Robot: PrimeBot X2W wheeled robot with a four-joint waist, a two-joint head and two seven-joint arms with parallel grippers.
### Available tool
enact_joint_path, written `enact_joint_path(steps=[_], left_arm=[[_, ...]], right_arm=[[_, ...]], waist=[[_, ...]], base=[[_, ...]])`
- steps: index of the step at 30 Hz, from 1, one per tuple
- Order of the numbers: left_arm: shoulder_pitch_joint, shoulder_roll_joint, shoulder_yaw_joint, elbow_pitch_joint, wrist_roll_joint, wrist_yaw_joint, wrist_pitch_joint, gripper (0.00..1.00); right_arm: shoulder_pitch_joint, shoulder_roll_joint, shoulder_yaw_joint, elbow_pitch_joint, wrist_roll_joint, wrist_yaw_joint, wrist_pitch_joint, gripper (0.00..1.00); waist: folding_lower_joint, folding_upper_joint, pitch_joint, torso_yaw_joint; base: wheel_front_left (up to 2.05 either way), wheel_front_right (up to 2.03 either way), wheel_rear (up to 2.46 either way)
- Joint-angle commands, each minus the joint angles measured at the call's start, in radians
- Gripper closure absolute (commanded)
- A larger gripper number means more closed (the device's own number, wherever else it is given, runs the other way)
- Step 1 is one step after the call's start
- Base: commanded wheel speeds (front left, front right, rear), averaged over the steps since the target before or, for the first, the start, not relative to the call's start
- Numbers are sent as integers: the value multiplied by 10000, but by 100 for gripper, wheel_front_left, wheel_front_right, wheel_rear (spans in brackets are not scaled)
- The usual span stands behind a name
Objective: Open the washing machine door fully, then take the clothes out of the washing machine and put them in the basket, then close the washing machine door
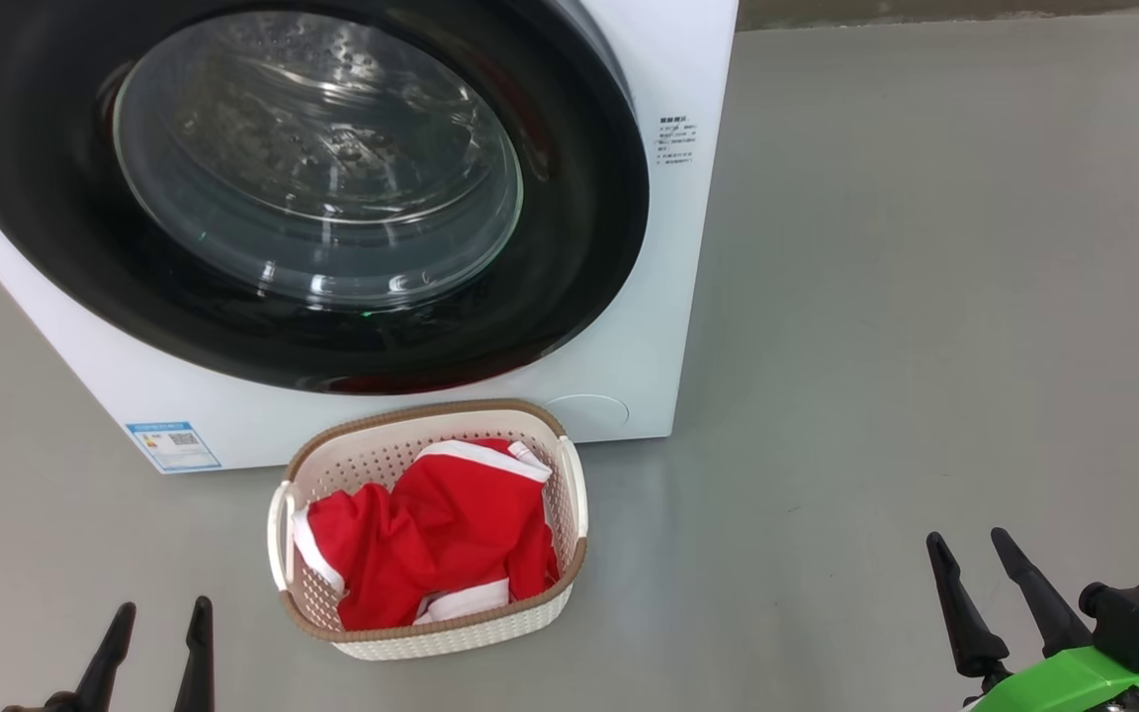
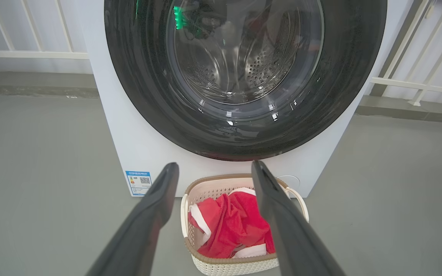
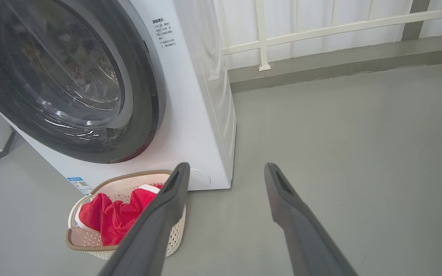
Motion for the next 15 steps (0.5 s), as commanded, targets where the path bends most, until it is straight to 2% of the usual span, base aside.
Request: enact_joint_path(steps=[1,15], left_arm=[[-167,220,366,-243,54,-31,-82,0],[-120,187,375,-322,30,-31,-82,0]], right_arm=[[-6,-205,141,-239,33,-17,-49,0],[-52,-252,207,-275,20,-17,-49,0]], waist=[[0,0,-13,5],[0,0,-10,4]], base=[[0,0,0],[0,0,0]])
